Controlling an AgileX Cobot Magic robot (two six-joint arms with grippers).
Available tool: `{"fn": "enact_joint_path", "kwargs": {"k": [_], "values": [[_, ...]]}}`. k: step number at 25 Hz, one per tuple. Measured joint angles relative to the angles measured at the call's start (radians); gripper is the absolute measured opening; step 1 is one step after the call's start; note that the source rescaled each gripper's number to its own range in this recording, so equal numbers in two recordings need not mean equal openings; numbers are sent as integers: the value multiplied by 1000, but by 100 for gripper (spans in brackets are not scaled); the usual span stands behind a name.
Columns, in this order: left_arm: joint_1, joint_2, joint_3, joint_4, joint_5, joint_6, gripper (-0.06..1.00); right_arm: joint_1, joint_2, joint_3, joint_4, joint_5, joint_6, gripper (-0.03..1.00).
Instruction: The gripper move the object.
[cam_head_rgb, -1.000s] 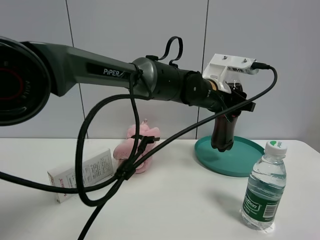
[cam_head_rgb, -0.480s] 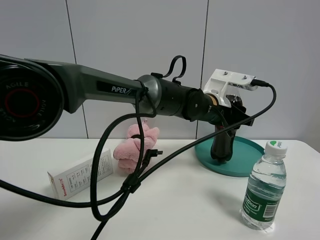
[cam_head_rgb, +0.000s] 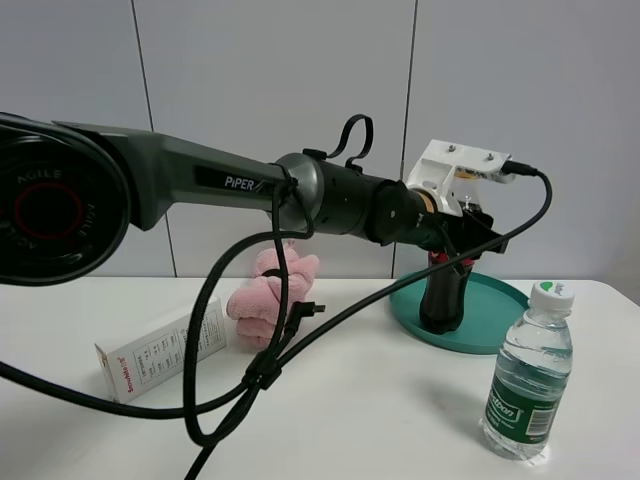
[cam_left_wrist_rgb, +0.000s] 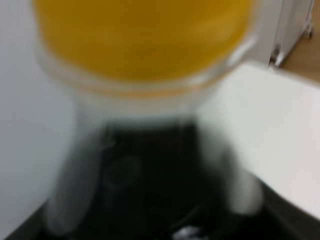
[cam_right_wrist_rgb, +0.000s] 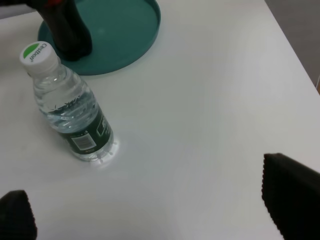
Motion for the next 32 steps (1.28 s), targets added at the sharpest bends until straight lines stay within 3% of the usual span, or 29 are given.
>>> {"fn": "enact_joint_path", "kwargs": {"k": [6, 12, 14, 26, 29, 32], "values": [[0, -11, -9, 0, -21, 0, 19, 0, 0, 0, 0, 0, 0, 100], [0, -38, -9, 24, 54, 0, 58, 0, 0, 0, 0, 0, 0, 100], [0, -64, -9, 39, 92, 0, 63, 0, 0, 0, 0, 0, 0, 100], [0, -246, -9, 130, 303, 1, 65, 0, 0, 0, 0, 0, 0, 100], [0, -320, -9, 134, 426, 12, 65, 0, 0, 0, 0, 0, 0, 100], [4, -413, -9, 148, 615, 59, 65, 0, 0, 0, 0, 0, 0, 100]]}}
